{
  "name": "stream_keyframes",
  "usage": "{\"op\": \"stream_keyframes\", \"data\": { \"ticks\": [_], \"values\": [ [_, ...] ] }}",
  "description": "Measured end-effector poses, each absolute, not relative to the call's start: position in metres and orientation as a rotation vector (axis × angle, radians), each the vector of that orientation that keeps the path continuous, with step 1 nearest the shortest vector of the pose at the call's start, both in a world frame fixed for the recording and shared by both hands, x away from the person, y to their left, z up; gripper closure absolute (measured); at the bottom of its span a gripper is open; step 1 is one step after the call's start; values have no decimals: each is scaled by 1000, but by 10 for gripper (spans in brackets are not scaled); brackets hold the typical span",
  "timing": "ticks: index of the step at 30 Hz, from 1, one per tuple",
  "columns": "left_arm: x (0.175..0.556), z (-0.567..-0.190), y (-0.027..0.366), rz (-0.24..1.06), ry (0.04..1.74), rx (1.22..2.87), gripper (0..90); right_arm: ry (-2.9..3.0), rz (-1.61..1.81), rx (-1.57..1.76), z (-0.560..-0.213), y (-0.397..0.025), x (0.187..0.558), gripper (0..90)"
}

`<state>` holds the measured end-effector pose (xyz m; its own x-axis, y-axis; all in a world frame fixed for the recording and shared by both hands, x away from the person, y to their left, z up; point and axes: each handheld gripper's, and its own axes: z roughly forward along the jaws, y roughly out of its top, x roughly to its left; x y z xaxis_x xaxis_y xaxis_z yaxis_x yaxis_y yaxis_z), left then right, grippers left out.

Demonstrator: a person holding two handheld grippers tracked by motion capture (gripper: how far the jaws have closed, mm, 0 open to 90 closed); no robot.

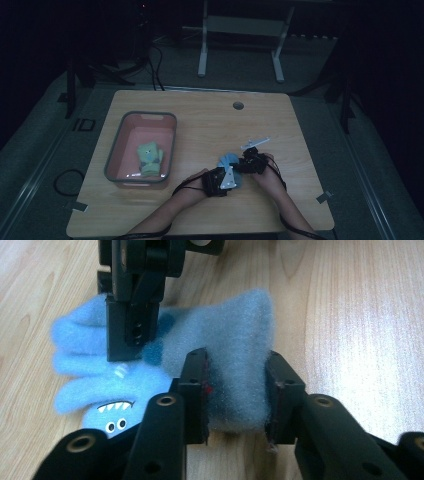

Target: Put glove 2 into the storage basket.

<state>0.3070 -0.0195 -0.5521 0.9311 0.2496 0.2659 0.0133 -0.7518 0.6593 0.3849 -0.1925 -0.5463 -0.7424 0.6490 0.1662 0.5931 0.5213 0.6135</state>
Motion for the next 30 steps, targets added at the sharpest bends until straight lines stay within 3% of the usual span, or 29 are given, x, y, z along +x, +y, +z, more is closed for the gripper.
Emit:
{"op": "stream_keyframes", "data": {
  "ticks": [1,7,30],
  "values": [
    [308,-551,-19,441,189,2393,727,2675,1028,1114,-546,-191,385,751],
    [311,-541,-18,384,186,2448,746,2670,1094,1137,-537,-191,385,782],
    [302,-472,36,462,239,2412,754,2645,1234,989,-475,-152,384,787]
  ]
}}
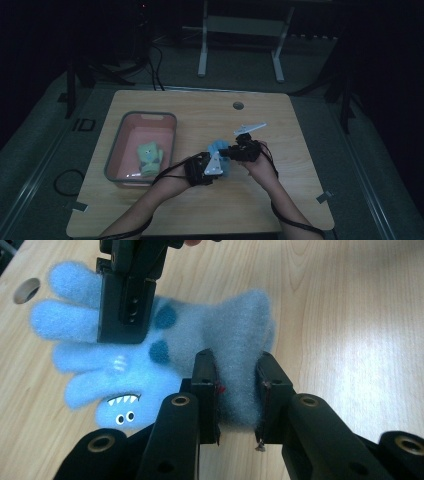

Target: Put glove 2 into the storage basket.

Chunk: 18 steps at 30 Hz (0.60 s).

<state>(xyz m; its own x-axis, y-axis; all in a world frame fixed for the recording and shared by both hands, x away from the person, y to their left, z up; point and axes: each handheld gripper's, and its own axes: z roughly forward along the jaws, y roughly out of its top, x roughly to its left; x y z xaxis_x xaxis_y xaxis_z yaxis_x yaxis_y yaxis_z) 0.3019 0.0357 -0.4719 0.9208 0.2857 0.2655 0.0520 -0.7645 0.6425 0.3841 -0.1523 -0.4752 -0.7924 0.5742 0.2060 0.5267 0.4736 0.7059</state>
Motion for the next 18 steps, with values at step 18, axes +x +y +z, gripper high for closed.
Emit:
{"op": "stream_keyframes", "data": {
  "ticks": [18],
  "values": [
    [296,-450,86,518,327,2414,754,2667,1226,842,-448,-91,389,787]
  ]
}}
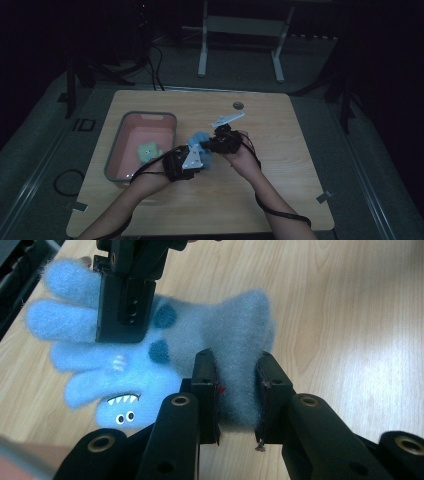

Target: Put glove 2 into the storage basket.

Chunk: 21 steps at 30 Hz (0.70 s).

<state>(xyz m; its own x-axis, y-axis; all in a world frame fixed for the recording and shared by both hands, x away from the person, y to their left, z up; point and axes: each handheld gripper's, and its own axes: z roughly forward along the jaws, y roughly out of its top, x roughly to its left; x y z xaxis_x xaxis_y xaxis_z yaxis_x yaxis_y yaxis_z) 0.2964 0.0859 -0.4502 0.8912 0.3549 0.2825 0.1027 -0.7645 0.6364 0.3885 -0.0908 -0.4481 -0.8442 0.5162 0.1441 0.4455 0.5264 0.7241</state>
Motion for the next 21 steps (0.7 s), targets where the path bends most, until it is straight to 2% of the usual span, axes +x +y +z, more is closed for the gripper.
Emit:
{"op": "stream_keyframes", "data": {
  "ticks": [21],
  "values": [
    [287,-448,158,539,481,2419,755,2728,1241,682,-436,-4,391,788]
  ]
}}
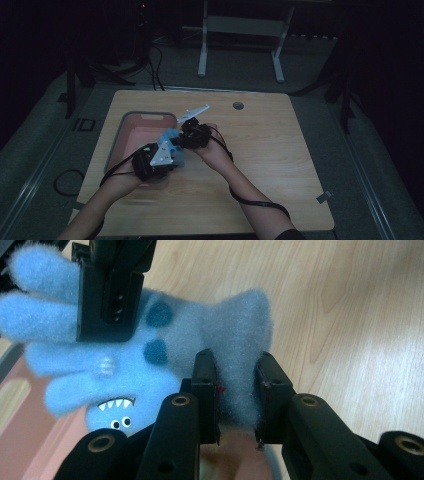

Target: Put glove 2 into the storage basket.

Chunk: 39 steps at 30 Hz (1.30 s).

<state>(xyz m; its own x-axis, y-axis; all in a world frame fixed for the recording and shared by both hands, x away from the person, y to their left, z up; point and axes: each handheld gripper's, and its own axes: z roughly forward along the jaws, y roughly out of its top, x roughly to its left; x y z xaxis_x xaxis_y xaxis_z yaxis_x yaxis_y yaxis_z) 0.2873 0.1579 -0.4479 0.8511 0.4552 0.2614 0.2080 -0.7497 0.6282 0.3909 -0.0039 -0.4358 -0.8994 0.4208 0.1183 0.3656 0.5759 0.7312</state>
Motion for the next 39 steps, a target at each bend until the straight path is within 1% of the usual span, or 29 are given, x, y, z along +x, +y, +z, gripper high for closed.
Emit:
{"op": "stream_keyframes", "data": {
  "ticks": [5,11,15,22,29,39],
  "values": [
    [282,-450,179,565,520,2435,755,2756,1246,638,-436,23,390,788],
    [282,-451,196,567,554,2436,755,2760,1275,624,-438,42,391,788],
    [284,-457,203,562,579,2444,754,2768,1269,638,-447,54,394,788],
    [288,-469,211,537,604,2476,755,2798,1250,677,-464,64,401,788],
    [295,-485,218,460,641,2486,754,2829,1197,715,-486,69,404,786],
    [307,-492,213,421,655,2528,751,2815,1113,670,-489,76,405,775]
  ]
}}
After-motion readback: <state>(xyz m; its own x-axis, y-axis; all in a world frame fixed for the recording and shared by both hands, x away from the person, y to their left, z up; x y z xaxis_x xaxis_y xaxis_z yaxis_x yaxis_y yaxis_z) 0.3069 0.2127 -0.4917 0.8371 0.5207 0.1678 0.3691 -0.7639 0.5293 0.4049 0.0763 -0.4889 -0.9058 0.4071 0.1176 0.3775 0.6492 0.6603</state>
